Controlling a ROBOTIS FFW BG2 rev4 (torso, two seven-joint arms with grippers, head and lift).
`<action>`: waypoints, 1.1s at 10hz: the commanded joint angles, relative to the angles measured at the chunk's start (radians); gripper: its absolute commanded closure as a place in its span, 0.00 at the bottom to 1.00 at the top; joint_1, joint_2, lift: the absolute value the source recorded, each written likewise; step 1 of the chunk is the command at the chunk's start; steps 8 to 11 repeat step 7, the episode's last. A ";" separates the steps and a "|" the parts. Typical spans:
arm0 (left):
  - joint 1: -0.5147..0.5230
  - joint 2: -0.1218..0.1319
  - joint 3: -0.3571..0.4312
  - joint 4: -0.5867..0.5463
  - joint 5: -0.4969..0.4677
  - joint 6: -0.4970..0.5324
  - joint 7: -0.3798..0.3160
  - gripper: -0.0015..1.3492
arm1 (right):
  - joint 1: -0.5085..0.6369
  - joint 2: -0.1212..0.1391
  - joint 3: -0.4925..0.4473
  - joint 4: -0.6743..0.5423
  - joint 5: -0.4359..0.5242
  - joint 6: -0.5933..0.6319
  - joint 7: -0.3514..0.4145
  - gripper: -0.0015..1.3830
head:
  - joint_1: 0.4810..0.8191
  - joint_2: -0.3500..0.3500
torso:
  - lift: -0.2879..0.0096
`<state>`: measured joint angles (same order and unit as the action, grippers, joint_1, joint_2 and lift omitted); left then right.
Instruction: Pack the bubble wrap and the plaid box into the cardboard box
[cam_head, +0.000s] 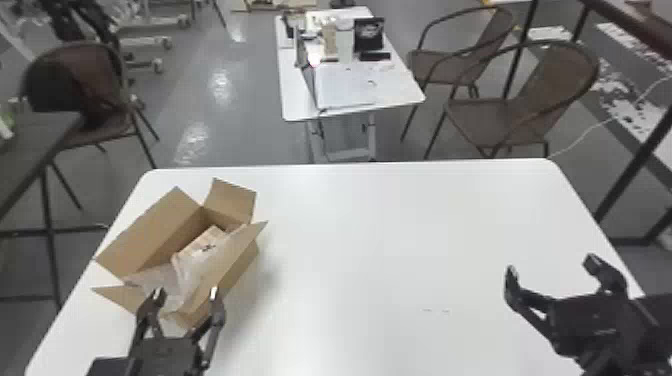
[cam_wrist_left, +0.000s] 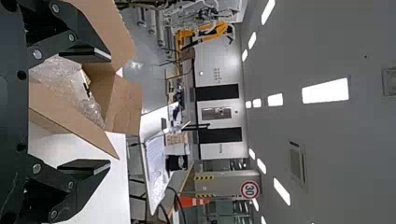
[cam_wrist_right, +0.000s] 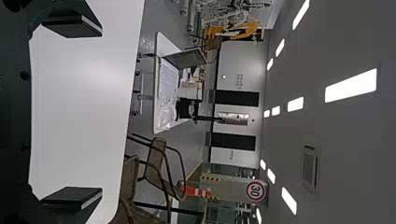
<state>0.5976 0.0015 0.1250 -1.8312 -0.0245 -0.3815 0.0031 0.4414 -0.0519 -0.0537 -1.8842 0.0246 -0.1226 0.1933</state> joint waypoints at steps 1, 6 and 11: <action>-0.001 -0.004 0.001 0.000 0.000 -0.004 0.000 0.34 | -0.001 0.000 0.000 0.002 0.021 -0.025 0.000 0.07 | 0.63 0.63 | 0.91; -0.005 -0.004 -0.001 0.001 0.000 0.000 0.000 0.34 | 0.040 0.027 0.008 -0.044 0.058 -0.003 -0.046 0.07 | 0.63 0.64 | 0.91; -0.012 -0.004 -0.002 0.003 -0.002 0.000 0.000 0.34 | 0.033 0.014 0.008 -0.032 0.026 0.004 -0.025 0.07 | 0.63 0.64 | 0.91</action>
